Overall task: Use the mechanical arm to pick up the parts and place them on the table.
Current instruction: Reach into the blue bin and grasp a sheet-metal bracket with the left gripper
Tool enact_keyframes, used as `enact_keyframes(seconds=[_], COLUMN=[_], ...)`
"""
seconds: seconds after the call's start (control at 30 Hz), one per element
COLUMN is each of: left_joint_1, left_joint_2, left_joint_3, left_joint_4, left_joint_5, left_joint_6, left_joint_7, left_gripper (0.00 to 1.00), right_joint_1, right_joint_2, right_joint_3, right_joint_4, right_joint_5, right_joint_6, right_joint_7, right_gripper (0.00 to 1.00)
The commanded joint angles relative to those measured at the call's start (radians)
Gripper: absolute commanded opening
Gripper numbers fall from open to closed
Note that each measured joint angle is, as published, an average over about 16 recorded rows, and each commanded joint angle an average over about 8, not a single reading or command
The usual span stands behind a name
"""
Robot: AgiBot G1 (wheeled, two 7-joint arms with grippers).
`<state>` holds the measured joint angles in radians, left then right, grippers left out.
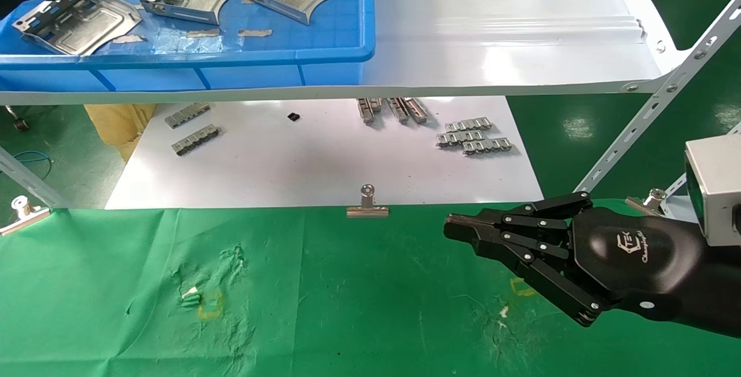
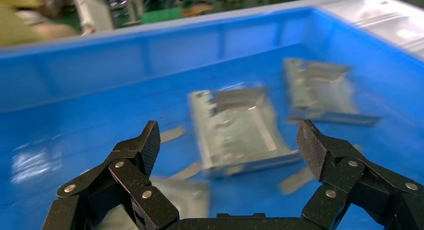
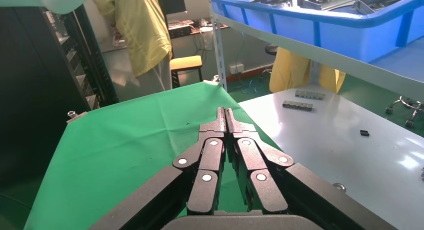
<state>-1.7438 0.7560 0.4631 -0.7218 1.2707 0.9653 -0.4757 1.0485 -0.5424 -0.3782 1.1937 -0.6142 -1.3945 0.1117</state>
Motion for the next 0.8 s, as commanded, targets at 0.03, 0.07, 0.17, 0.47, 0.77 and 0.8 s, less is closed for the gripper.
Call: enact_keyframes(seconds=[0.03,0.07,0.17,0.47,0.77,0.8], left_joint_1=[-0.016,-0.022,-0.039,-0.07,-0.09,-0.092], left_joint_2=[-0.005,-0.008,-0.016,-0.033,-0.034,-0.035], left_joint_3=[0.01,0.015,0.033,0.092,0.111,0.112], left_joint_4=[0.011,0.013,0.018,0.013,0.033,0.036], left_joint_5=[0.022,0.033,0.073,0.195,0.236,0.237], left_joint_6=[-0.01,-0.016,-0.036,-0.084,-0.089,-0.085], left_joint_7=[-0.025,-0.038,-0.078,-0.193,-0.215,-0.215], left_gripper=[1.0,1.0,1.0,1.0,0.98,0.94], right_joint_1=[0.0,0.0,0.0,0.0,0.0,0.0], right_joint_2=[0.0,0.0,0.0,0.0,0.0,0.0], right_joint_3=[0.0,0.0,0.0,0.0,0.0,0.0], right_joint_4=[0.0,0.0,0.0,0.0,0.0,0.0], right_joint_5=[0.0,0.0,0.0,0.0,0.0,0.0], right_joint_6=[0.0,0.0,0.0,0.0,0.0,0.0], right_joint_7=[0.0,0.0,0.0,0.0,0.0,0.0], right_gripper=[0.0,0.0,0.0,0.0,0.0,0.0])
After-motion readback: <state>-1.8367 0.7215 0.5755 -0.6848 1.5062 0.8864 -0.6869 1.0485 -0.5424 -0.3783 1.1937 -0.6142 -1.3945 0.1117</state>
